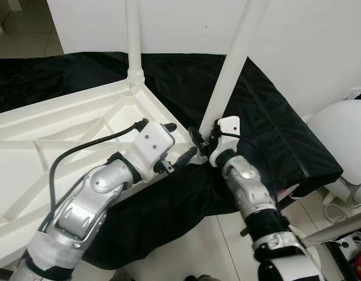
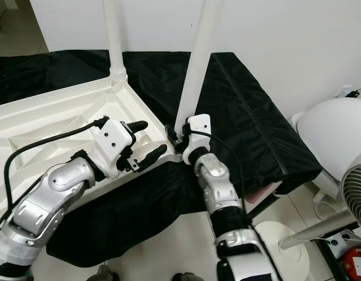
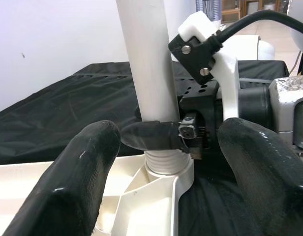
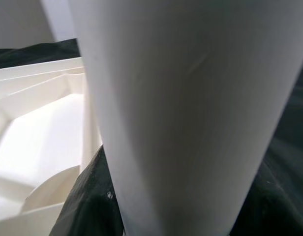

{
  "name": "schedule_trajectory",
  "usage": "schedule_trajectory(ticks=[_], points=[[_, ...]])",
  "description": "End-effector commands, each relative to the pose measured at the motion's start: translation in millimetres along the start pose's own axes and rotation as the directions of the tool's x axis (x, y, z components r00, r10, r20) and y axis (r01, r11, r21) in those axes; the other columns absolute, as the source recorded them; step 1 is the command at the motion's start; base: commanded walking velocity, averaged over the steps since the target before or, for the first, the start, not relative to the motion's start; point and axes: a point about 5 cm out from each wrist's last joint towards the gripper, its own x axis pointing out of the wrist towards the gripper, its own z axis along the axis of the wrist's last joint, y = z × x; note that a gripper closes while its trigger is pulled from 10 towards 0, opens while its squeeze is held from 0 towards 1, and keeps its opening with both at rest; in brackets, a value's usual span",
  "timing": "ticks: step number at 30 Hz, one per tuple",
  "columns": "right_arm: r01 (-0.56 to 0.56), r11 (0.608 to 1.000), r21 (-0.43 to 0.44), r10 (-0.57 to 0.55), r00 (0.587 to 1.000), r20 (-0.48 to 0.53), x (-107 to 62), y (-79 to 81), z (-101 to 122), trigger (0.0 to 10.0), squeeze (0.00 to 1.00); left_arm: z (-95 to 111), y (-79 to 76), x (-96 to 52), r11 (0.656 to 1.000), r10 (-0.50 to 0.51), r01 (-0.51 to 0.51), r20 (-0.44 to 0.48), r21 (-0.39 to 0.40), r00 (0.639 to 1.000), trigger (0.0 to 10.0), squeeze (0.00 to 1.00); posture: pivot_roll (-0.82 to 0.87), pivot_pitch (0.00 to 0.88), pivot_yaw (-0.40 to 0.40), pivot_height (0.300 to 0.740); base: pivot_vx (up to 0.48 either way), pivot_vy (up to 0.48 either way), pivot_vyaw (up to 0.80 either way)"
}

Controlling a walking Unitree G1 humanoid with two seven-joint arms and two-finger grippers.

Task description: Building children table

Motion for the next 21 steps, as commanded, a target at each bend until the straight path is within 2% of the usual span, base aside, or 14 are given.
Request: schedule_trajectory(ticks=[1,3,5,6,7,9,11,17,18,20,21], points=[[0.156,0.984,0.091,-0.152,0.987,-0.048,-7.9,-15.6,-12,10.0,0.0,-5,-4.7,0.2,0.999,-0.042,0.042,-0.01,-0.016,0.999,10.0,0.0,0.07,0.125,-0.055,0.74,0.0,0.0,0.0],[0.269,0.954,0.133,-0.268,0.963,-0.029,-10.5,-4.2,-12,10.0,0.0,-9,-5.6,-0.5,0.999,-0.035,0.035,-0.024,-0.024,0.999,10.0,0.0,0.07,0.122,-0.047,0.74,0.0,0.0,0.0],[0.302,0.942,0.147,-0.301,0.953,-0.029,-11.5,-1.0,-13,10.0,0.0,-10,-5.7,-0.7,0.999,-0.033,0.032,-0.029,-0.027,0.999,10.0,0.0,0.07,0.121,-0.044,0.74,0.0,0.0,0.0],[0.316,0.936,0.157,-0.315,0.948,-0.034,-12.7,6.3,-15,10.0,0.0,-12,-3.8,-1.0,0.999,-0.023,0.021,-0.037,-0.043,0.999,10.0,0.0,0.07,0.121,-0.04,0.74,0.0,0.0,0.0],[0.316,0.936,0.157,-0.315,0.948,-0.034,-12.7,6.3,-15,10.0,0.0,-12,-3.8,-1.0,0.999,-0.023,0.021,-0.037,-0.043,0.999,10.0,0.0,0.07,0.121,-0.04,0.74,0.0,0.0,0.0],[0.293,0.942,0.163,-0.291,0.956,-0.032,-13.5,18.0,-16,10.0,0.0,-13,-1.1,-1.4,0.997,-0.014,0.011,-0.044,-0.072,0.999,10.0,0.0,0.07,0.119,-0.037,0.74,0.0,0.0,0.0],[0.268,0.952,0.146,-0.269,0.963,-0.015,-13.9,23.2,-13,10.0,0.0,-13,0.3,-1.8,0.997,-0.011,0.008,-0.042,-0.08,0.999,10.0,0.0,0.06,0.117,-0.028,0.74,0.0,0.0,0.0],[0.295,0.953,0.07,-0.298,0.954,0.038,-17.0,17.7,-3,10.0,0.0,-19,5.8,2.1,0.996,0.028,-0.033,-0.051,-0.087,0.998,10.0,0.0,0.04,0.102,-0.019,0.74,0.0,0.0,0.0],[0.287,0.956,0.068,-0.291,0.954,0.067,-18.1,15.4,1,10.0,0.67,-19,6.6,4.7,0.995,0.036,-0.04,-0.046,-0.087,0.998,10.0,0.0,0.03,0.097,-0.017,0.74,0.0,0.0,0.0],[0.287,0.956,0.068,-0.291,0.954,0.067,-18.1,15.4,1,10.0,0.67,-19,6.6,4.7,0.995,0.036,-0.04,-0.046,-0.087,0.998,10.0,0.0,0.03,0.097,-0.017,0.74,0.0,0.0,0.0],[0.279,0.958,0.067,-0.284,0.955,0.087,-18.9,13.8,3,10.0,1.0,-19,7.1,6.4,0.995,0.041,-0.045,-0.042,-0.088,0.998,10.0,0.0,0.03,0.097,-0.017,0.74,0.0,0.0,0.0]])
